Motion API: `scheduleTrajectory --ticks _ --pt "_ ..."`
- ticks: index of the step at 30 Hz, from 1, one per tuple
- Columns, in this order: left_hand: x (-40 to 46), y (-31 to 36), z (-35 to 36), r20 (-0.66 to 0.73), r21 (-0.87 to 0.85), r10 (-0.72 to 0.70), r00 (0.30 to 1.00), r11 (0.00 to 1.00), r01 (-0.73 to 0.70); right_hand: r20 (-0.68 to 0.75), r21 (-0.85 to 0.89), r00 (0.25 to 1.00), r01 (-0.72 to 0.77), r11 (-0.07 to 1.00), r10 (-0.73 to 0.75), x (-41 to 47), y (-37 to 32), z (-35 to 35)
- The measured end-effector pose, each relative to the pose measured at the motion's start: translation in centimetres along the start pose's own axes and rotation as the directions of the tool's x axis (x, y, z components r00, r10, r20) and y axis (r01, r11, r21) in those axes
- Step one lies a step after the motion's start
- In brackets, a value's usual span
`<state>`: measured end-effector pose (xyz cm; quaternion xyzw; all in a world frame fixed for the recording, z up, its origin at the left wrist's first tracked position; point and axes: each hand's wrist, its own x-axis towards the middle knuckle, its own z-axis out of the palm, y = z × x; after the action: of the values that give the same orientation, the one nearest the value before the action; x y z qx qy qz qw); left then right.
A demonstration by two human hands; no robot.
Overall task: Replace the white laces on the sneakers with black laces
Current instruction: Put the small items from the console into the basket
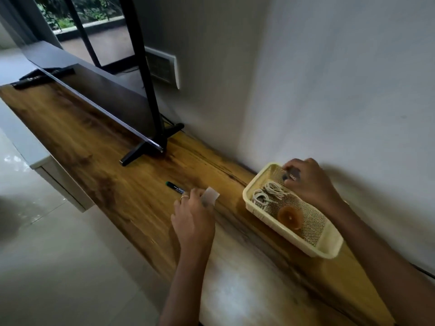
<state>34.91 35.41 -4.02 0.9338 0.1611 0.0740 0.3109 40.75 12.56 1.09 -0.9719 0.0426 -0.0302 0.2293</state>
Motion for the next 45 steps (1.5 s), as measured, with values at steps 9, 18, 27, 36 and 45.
scheduleTrajectory --ticks 9,18,27,36,45 --pt "-1.8 5.4 2.9 -0.114 -0.087 0.336 0.935 0.934 -0.346 0.288 0.129 0.946 -0.193 0.973 0.150 -2.3 4.4 0.8" --pt "-3.7 8.4 5.5 -0.051 -0.069 0.466 0.883 0.880 -0.469 0.141 0.444 0.986 -0.138 0.885 0.083 -3.2 3.1 -2.1" --pt "-5.1 10.3 6.5 0.036 -0.136 0.498 0.866 0.861 -0.489 0.084 0.463 0.980 -0.197 0.864 0.178 -3.9 4.8 -3.5" --pt "-4.0 9.0 5.5 0.136 -0.074 0.315 0.939 0.949 -0.308 0.518 0.015 0.833 -0.237 0.971 0.195 -4.2 6.2 -1.4" --pt "-3.5 8.7 4.7 0.142 -0.143 0.291 0.946 0.952 -0.271 0.081 -0.178 0.973 -0.200 0.963 0.217 -3.3 3.9 -1.5"
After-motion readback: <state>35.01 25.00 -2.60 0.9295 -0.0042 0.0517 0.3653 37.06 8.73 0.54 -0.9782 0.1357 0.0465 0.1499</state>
